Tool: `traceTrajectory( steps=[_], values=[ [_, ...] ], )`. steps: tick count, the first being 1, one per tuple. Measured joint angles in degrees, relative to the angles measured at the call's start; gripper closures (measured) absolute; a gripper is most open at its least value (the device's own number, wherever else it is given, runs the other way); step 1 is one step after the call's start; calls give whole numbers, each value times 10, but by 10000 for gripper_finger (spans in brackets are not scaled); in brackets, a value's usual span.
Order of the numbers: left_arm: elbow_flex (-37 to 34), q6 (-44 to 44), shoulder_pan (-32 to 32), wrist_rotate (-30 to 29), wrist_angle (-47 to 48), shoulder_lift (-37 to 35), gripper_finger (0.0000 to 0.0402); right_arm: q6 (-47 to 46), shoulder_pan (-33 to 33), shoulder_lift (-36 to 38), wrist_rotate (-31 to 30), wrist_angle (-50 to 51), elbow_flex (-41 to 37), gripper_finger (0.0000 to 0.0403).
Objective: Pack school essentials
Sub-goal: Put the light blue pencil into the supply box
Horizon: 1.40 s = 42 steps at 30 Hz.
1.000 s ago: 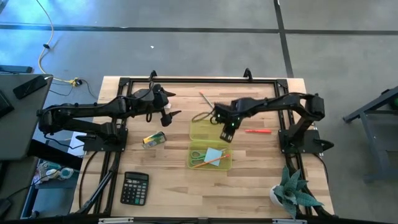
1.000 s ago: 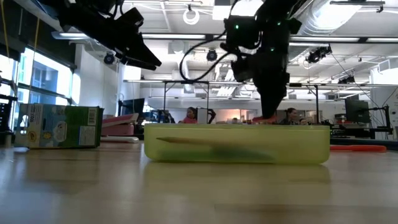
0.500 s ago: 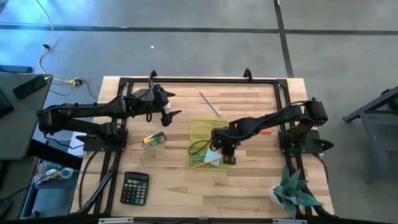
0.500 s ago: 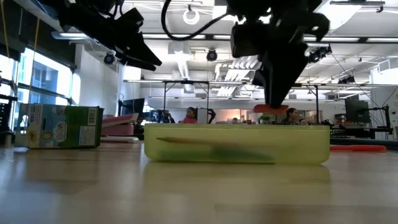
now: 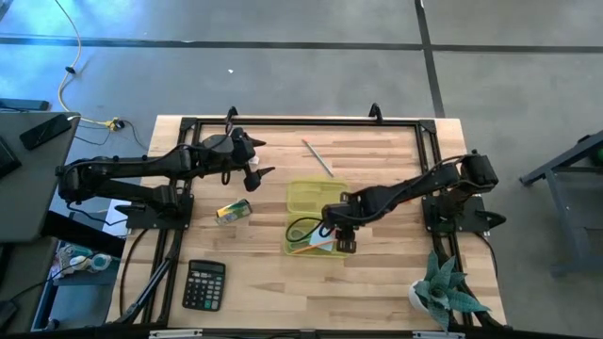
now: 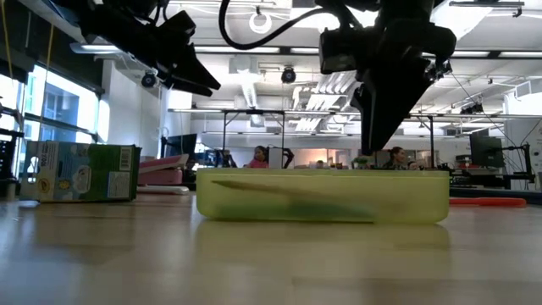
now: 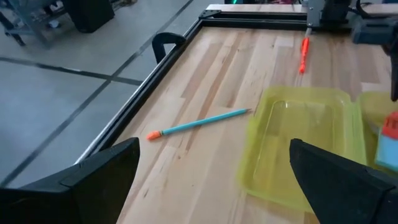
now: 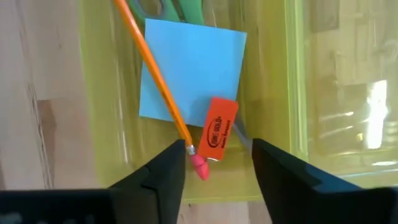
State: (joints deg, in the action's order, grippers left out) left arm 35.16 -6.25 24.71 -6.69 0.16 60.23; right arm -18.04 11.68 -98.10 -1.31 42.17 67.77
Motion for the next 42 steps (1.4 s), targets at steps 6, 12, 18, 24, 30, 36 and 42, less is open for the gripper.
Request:
traceTrajectory(
  steps=[6, 12, 18, 24, 30, 36, 42],
  values=[
    [0, -45, 1, -15, -18, 0, 2, -27, 0, 1, -25, 1, 0, 211],
    [17, -99, 22, -12, -45, 7, 2, -24, -2, 36, -132, 23, 0, 211],
    [72, -153, 65, 30, -45, 52, 2, -22, -34, 93, -192, 52, 0, 211],
    [162, -204, 111, 79, 10, 134, 2, -25, -91, 140, -213, 63, 0, 211],
    [275, -246, 153, 133, 116, 217, 2, -39, -141, 158, -213, 63, 0, 211],
    [366, -250, 184, 202, 208, 295, 2, -54, -165, 156, -212, 64, 0, 211],
    [408, -275, 194, 224, 220, 358, 2, -59, -186, 156, -206, 59, 0, 211]
  ],
)
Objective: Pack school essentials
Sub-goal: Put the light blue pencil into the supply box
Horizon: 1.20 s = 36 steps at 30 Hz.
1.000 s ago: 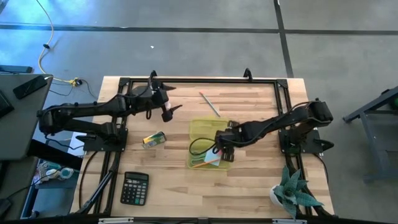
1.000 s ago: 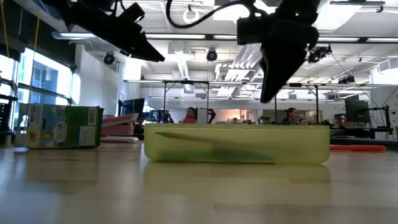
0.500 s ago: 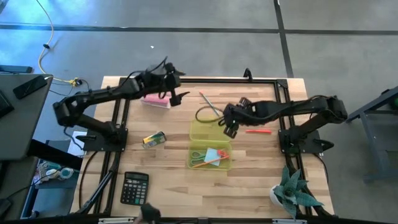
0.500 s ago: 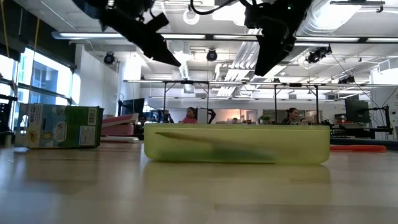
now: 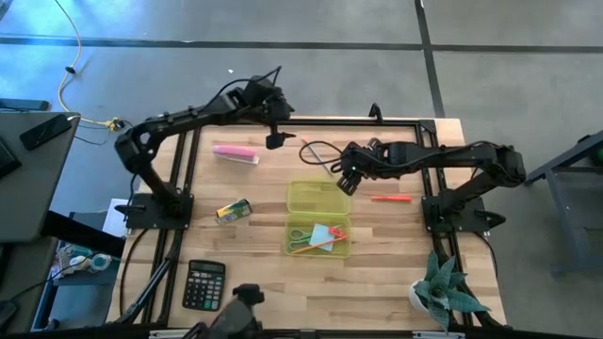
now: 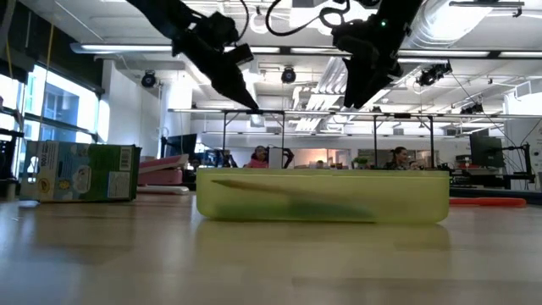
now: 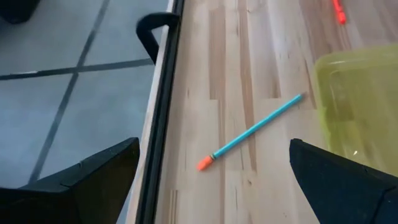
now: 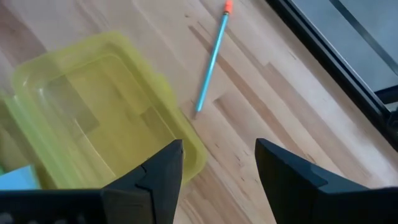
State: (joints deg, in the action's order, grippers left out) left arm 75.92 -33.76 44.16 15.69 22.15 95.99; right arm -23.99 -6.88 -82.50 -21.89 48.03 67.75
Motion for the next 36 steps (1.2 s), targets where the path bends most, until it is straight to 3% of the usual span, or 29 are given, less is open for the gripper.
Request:
traceTrajectory(
  steps=[17, 36],
  values=[
    [102, -56, -1, 19, 4, 190, 2, 5, -8, 0, 3, -4, 0, 211],
    [135, -131, -4, 19, 3, 282, 2, -15, -8, 0, -1, -7, 0, 211]
  ],
)
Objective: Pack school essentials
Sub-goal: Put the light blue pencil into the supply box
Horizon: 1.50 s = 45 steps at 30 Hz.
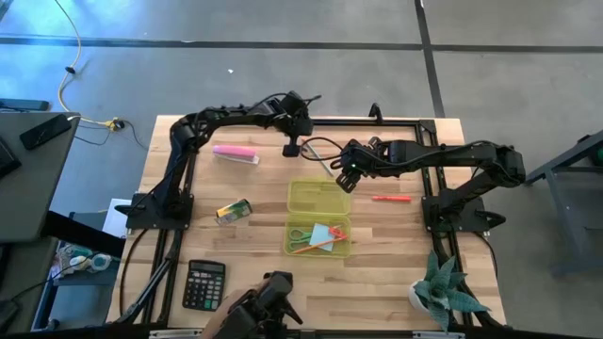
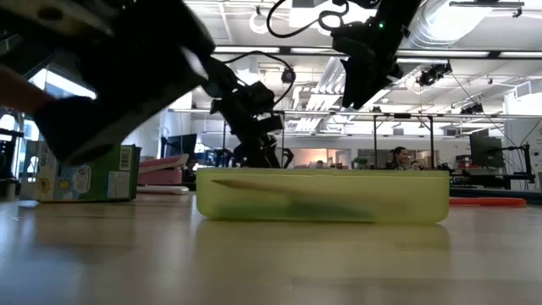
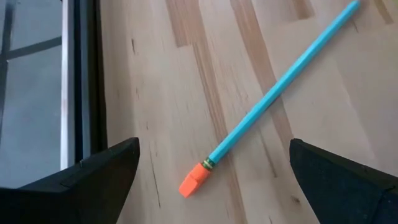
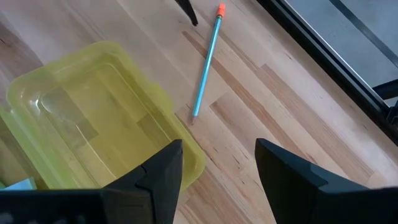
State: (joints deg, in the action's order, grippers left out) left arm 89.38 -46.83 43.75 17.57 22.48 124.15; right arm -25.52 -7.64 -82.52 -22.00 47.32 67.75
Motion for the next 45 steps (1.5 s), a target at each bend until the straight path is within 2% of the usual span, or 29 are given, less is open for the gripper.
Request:
traceTrajectory(
  steps=[9, 19, 24, 28, 34, 45],
  values=[
    [0, -31, 2, -14, -14, 21, 12, 0, 0, 0, 0, 0, 0, 211],
    [0, -34, 3, -28, -27, 22, 59, 0, 0, 0, 0, -1, 0, 211],
    [0, -33, 2, -28, 1, 22, 84, -1, 0, 0, 0, -3, 0, 211],
    [0, -33, 0, -28, 23, 22, 107, -11, 0, 0, 0, -4, 0, 211],
    [0, -28, 0, -30, -18, 22, 143, -16, 0, 0, 8, -4, 0, 211],
    [0, 1, -3, -27, -25, 29, 225, -30, 0, 0, 21, -12, 0, 211]
  ],
)
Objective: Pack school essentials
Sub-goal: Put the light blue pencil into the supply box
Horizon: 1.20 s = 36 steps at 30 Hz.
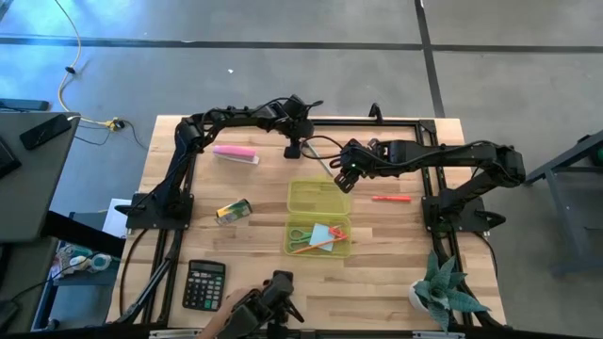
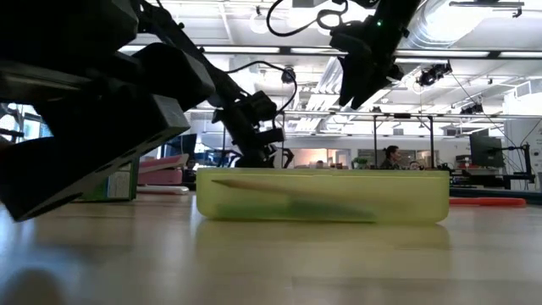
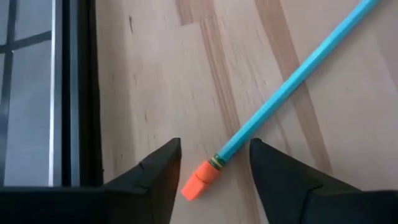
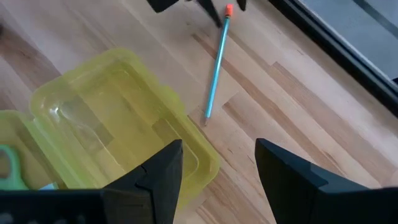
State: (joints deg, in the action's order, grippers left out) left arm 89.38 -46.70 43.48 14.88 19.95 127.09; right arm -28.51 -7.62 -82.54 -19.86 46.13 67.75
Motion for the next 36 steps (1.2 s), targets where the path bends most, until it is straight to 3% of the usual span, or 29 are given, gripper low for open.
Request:
traceTrajectory(
  steps=[19, 25, 36],
  values=[
    [0, 0, 0, -3, -1, 2, 372, 2, 2, 0, 43, -1, 0, 211],
    [0, 17, 0, -23, 12, -2, 398, 2, 0, 0, 42, -9, 0, 211],
    [0, 44, -2, -38, 49, -27, 400, 30, -14, 0, 38, -51, 0, 211]
  ],
)
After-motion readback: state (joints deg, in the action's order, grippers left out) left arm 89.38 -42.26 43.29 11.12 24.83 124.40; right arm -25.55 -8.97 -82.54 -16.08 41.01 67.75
